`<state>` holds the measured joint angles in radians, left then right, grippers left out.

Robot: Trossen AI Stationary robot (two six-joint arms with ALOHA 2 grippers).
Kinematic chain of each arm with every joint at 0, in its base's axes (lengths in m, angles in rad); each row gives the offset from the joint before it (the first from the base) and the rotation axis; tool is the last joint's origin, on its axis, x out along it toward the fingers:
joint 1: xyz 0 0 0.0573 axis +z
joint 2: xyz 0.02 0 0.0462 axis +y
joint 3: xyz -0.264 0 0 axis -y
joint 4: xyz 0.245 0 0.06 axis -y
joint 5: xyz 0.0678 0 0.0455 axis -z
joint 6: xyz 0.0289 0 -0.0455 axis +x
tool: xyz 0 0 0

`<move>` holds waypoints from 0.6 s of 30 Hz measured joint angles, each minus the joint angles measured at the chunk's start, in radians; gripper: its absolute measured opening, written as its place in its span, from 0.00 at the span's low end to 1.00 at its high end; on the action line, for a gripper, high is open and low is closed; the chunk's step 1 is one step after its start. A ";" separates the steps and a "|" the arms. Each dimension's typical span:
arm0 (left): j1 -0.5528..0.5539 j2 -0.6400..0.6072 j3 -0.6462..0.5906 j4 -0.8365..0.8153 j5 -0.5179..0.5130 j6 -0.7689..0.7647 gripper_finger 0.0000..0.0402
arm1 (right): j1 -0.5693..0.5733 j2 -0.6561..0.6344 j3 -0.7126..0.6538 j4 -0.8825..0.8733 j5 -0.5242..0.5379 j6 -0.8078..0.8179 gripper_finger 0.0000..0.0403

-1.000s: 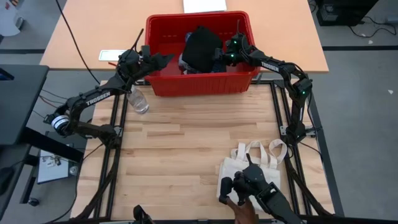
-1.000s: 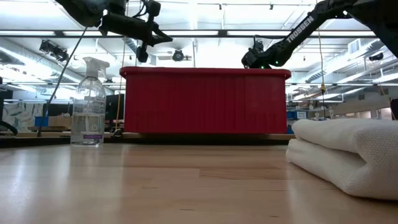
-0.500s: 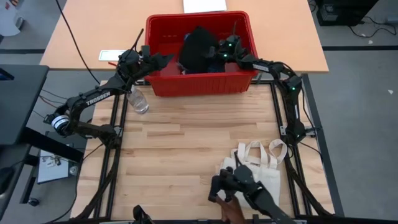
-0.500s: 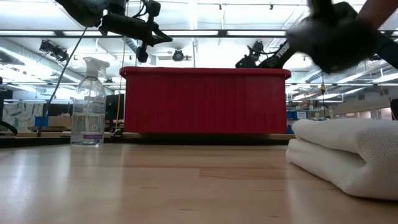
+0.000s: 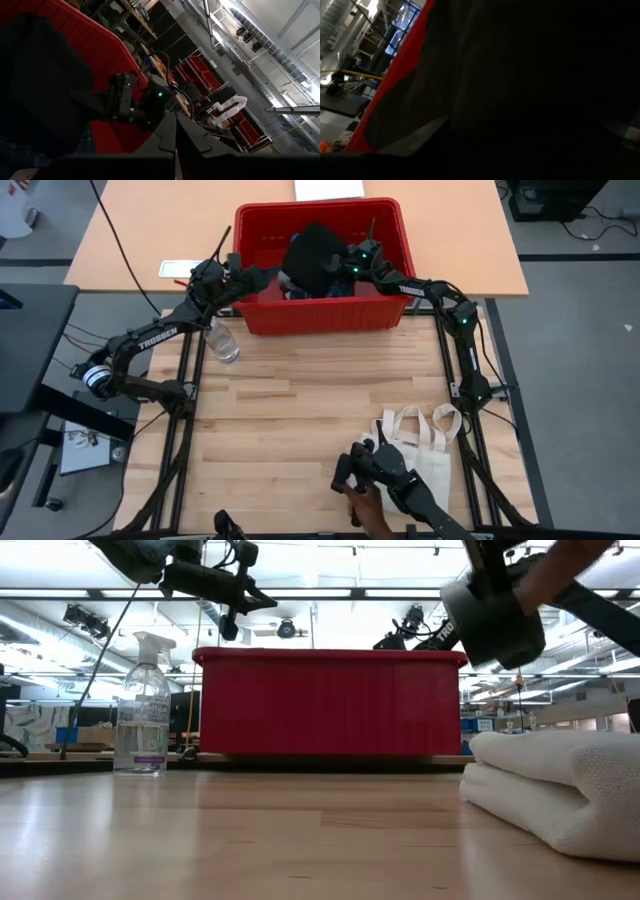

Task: Fold laundry
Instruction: Remove the black shirt from the red bin

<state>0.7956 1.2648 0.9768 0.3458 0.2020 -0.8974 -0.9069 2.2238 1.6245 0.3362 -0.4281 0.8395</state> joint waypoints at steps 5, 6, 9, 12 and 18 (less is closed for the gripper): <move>0.000 0.000 0.000 0.000 0.000 0.001 0.02 | -0.002 0.000 0.000 0.040 -0.048 0.004 0.36; 0.000 0.000 0.000 0.000 0.000 0.001 0.02 | -0.003 0.000 0.000 0.045 -0.062 0.005 0.28; 0.003 -0.005 0.000 0.000 0.000 0.005 0.02 | -0.013 0.000 -0.001 0.065 -0.122 0.023 0.18; 0.015 -0.030 -0.001 0.040 0.002 0.058 0.02 | -0.028 0.000 -0.001 0.097 -0.191 0.044 0.18; 0.036 -0.080 -0.001 0.222 0.006 0.191 0.02 | -0.055 -0.047 -0.002 0.100 -0.284 0.047 0.18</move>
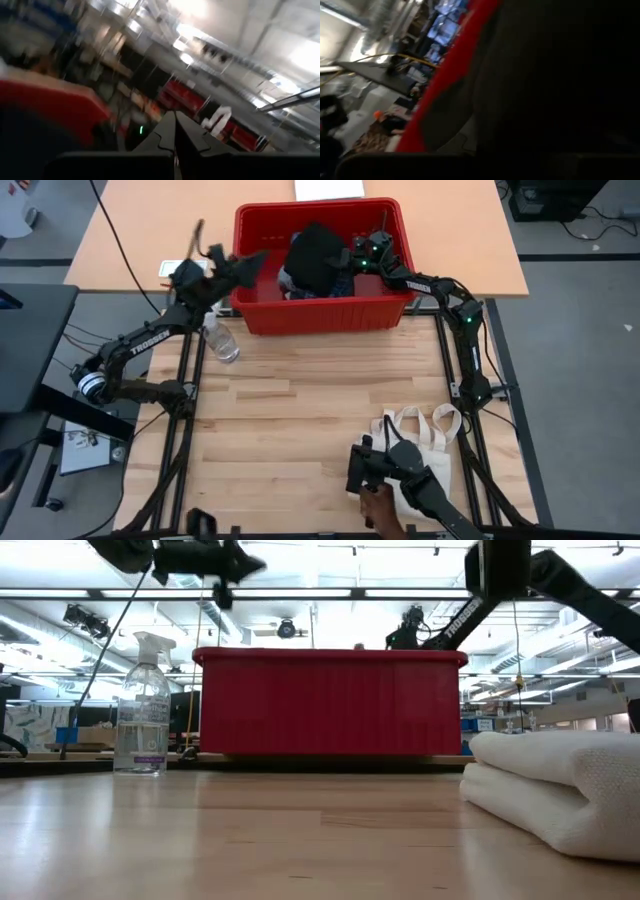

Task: Fold laundry
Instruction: Remove the black shirt from the red bin

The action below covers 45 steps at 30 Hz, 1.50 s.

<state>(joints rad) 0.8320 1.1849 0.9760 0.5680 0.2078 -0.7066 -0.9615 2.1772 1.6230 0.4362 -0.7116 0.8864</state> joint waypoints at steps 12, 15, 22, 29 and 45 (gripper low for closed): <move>0.128 -0.067 0.001 -0.129 -0.002 -0.028 0.02 | -0.009 -0.169 0.000 0.011 -0.122 -0.018 0.18; 0.134 -0.072 0.001 -0.133 0.002 -0.012 0.02 | -0.013 -0.198 0.000 0.009 -0.144 0.004 0.18; 0.189 -0.101 0.001 -0.143 0.067 -0.024 0.02 | 0.009 -0.303 0.000 -0.037 -0.206 0.035 0.18; 0.205 -0.188 0.001 -0.318 0.062 0.116 0.02 | 0.125 -0.392 0.000 -0.171 -0.263 0.036 0.18; 0.102 -0.508 0.001 -1.004 -0.397 0.326 0.02 | 0.584 -0.395 0.000 -0.388 -0.058 0.026 0.18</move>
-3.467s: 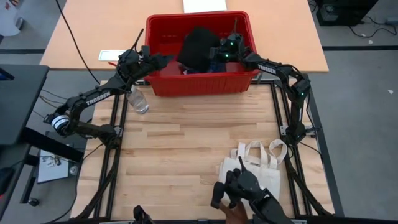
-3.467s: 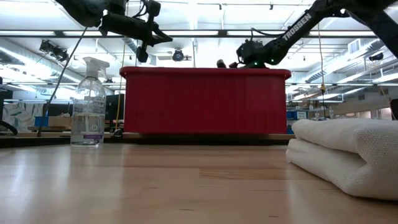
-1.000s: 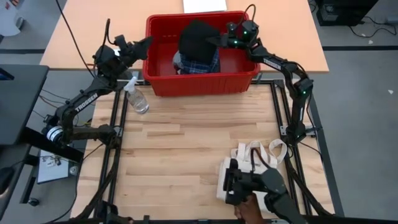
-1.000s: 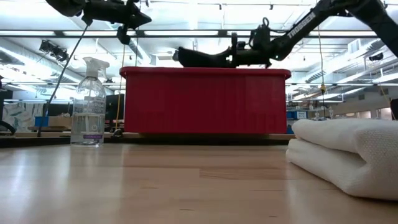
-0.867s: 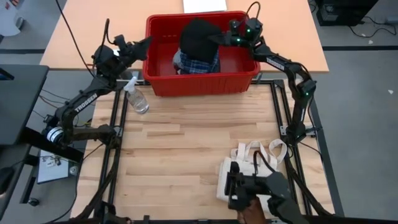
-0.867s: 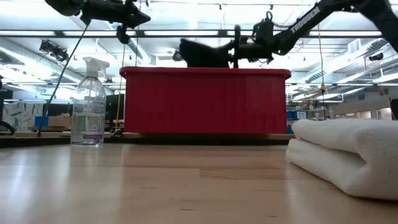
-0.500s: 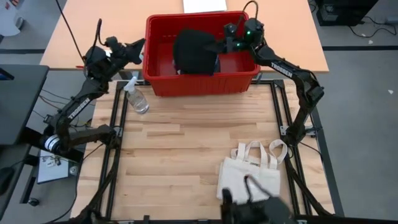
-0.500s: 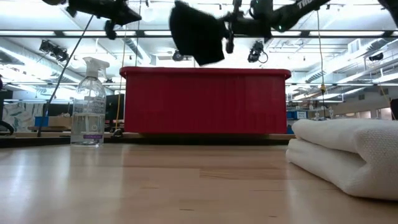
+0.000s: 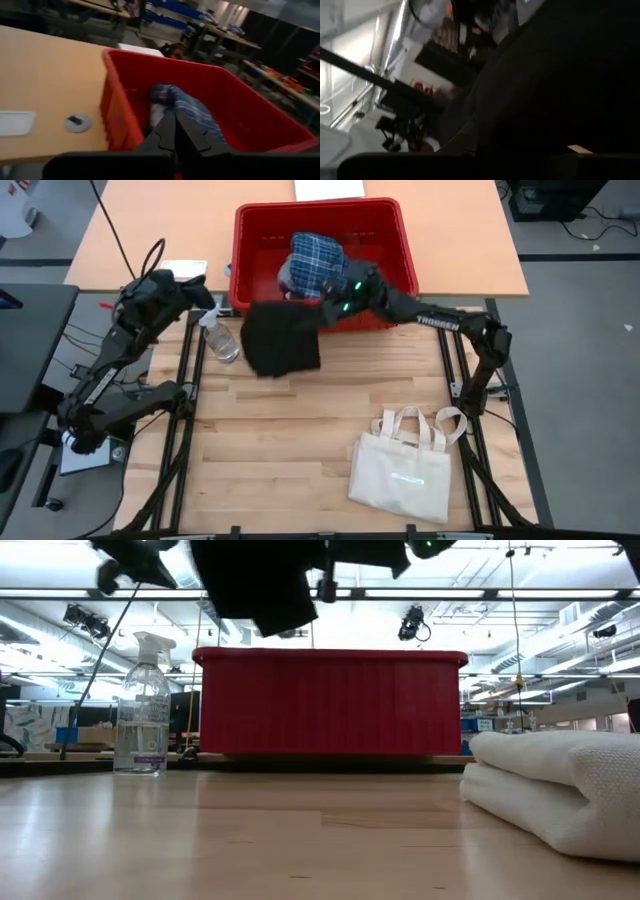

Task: Fold laundry
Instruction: Remove the black shirt from the red bin

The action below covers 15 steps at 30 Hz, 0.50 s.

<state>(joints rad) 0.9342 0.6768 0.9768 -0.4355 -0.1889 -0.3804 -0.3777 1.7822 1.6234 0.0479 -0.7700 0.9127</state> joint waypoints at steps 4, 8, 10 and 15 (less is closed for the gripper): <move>-0.023 -0.045 0.000 -0.092 -0.057 0.007 0.02 | 0.098 0.020 0.000 -0.051 0.084 -0.028 0.18; -0.038 -0.070 0.000 -0.153 -0.058 -0.031 0.02 | 0.169 0.087 0.000 -0.025 0.117 0.028 0.18; -0.050 -0.083 -0.001 -0.149 -0.048 -0.036 0.02 | 0.203 0.125 0.000 0.007 0.139 0.048 0.18; -0.059 -0.104 0.000 -0.101 -0.029 -0.037 0.02 | 0.258 0.248 0.000 0.175 0.156 0.113 0.19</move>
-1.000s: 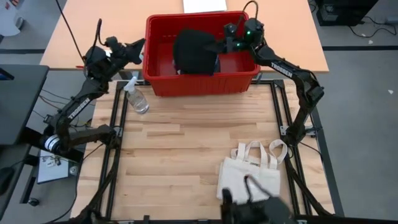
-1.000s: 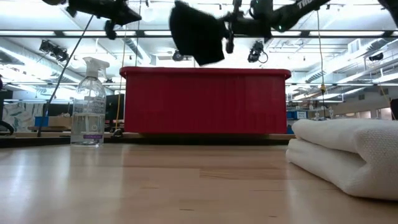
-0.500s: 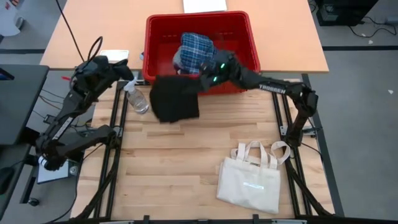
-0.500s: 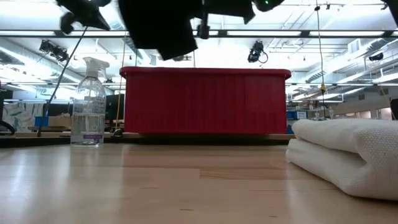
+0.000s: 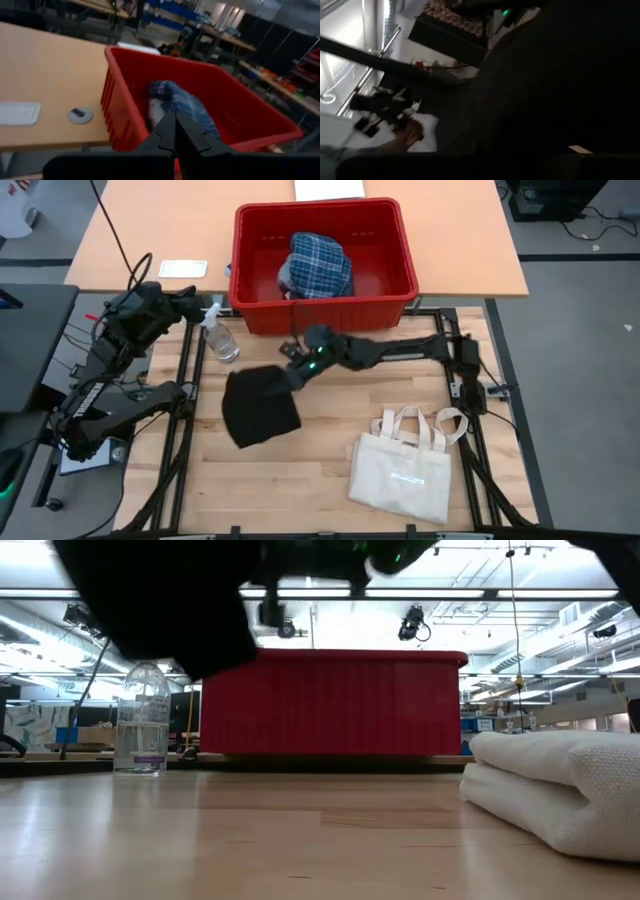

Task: Fold laundry
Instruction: Remove the black shirt from the red bin

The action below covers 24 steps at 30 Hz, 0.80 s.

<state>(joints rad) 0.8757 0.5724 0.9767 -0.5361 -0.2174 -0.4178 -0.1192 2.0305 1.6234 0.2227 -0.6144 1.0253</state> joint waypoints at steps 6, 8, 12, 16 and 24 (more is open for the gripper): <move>0.000 0.002 0.000 0.016 0.045 -0.033 0.02 | 0.013 0.177 0.000 0.283 0.038 0.036 0.21; 0.000 0.002 0.000 0.016 0.070 -0.059 0.02 | 0.010 0.236 0.002 0.340 0.050 0.045 0.21; 0.000 0.002 0.000 0.016 0.116 -0.089 0.02 | 0.001 0.355 0.001 0.352 0.042 0.079 0.23; 0.000 0.001 0.000 0.015 0.159 -0.096 0.02 | -0.009 0.433 0.001 0.353 -0.097 0.121 0.35; 0.000 0.001 0.000 0.015 0.191 -0.097 0.02 | -0.007 0.430 0.001 0.335 -0.211 0.214 0.74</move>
<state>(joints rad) 0.8753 0.5735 0.9765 -0.5213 -0.0261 -0.5151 -0.1261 2.4602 1.6240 0.5577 -0.8256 1.2393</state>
